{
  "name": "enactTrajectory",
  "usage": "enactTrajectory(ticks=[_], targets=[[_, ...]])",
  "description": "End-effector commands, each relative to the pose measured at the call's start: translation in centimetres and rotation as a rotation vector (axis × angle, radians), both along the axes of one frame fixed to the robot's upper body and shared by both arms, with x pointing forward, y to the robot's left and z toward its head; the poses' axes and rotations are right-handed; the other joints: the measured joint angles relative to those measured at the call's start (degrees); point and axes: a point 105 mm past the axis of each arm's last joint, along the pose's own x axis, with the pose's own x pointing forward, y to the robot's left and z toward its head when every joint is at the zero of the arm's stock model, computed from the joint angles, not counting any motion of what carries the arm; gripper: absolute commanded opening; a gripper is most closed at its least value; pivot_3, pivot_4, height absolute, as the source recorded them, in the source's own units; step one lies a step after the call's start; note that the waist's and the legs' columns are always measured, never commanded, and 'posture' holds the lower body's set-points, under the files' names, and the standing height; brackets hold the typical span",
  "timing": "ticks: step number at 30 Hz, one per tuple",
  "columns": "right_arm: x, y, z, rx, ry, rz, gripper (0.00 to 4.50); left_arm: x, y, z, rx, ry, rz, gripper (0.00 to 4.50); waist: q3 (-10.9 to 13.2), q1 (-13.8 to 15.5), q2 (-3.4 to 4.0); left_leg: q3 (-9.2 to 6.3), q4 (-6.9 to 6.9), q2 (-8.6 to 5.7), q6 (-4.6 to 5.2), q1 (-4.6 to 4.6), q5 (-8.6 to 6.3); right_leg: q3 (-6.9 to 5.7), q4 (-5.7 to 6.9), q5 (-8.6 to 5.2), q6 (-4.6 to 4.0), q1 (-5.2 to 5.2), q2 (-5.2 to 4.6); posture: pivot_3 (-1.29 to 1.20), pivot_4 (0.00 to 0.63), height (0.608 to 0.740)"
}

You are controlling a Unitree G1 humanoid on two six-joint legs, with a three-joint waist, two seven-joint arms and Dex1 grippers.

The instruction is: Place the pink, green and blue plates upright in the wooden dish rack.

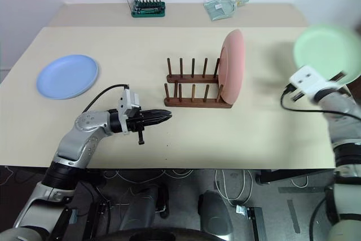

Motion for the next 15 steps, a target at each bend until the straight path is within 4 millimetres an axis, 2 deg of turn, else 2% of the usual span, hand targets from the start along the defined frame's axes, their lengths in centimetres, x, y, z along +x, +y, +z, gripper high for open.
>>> enactTrajectory(ticks=[1,4,6,7,9,10,15], targets=[[-1.8,4.4,8.1,0.004,-0.225,0.163,0.08,0.6,-0.2,1.6,-0.02,-0.066,0.013,0.33,-0.01,-0.06,0.01,0.0,-0.02,0.01,-0.03,0.0,0.02,0.01,0.02,0.0,0.0,-0.01,0.02,0.0,0.15,0.732],[-3.3,9.4,11.9,0.154,-0.312,0.401,0.08,0.9,-0.1,1.9,-0.03,-0.072,0.022,0.33,-0.01,0.08,0.0,-0.03,0.0,0.01,-0.03,0.0,0.02,0.0,0.02,0.0,-0.01,0.01,0.01,0.0,0.15,0.732],[-4.2,11.7,12.9,0.211,-0.311,0.518,0.08,0.9,-0.1,1.9,-0.03,-0.07,0.021,0.33,0.01,0.37,-0.03,-0.03,0.0,0.01,-0.02,-0.02,0.01,0.0,0.02,0.0,-0.01,0.01,0.01,0.0,0.15,0.732],[-4.8,13.8,13.2,0.248,-0.293,0.622,0.08,0.9,-0.1,1.9,-0.031,-0.07,0.022,0.33,0.02,0.54,-0.06,-0.06,-0.01,0.01,-0.02,-0.03,0.01,0.0,0.0,0.0,-0.01,0.01,0.0,0.0,0.15,0.732],[-6.5,18.4,13.0,0.333,-0.209,0.857,0.08,0.8,0.0,1.7,-0.032,-0.07,0.028,0.33,0.03,0.61,-0.08,-0.06,-0.01,-0.01,0.03,-0.09,-0.02,-0.02,-0.03,0.0,-0.01,0.0,-0.04,0.0,0.15,0.732],[-7.3,20.0,12.7,0.359,-0.164,0.94,0.08,0.8,0.1,1.7,-0.033,-0.07,0.031,0.33,0.03,0.59,-0.08,-0.07,-0.02,-0.01,0.05,-0.1,-0.03,-0.02,-0.04,0.0,-0.01,0.0,-0.05,0.0,0.15,0.732],[-9.5,24.8,11.0,0.618,-0.004,1.206,0.08,0.7,0.4,1.4,-0.038,-0.066,0.046,0.33,0.04,0.53,-0.19,-0.11,0.0,-0.02,0.35,-0.14,-0.21,-0.06,-0.04,0.0,-0.01,0.0,-0.12,0.0,0.15,0.732]])
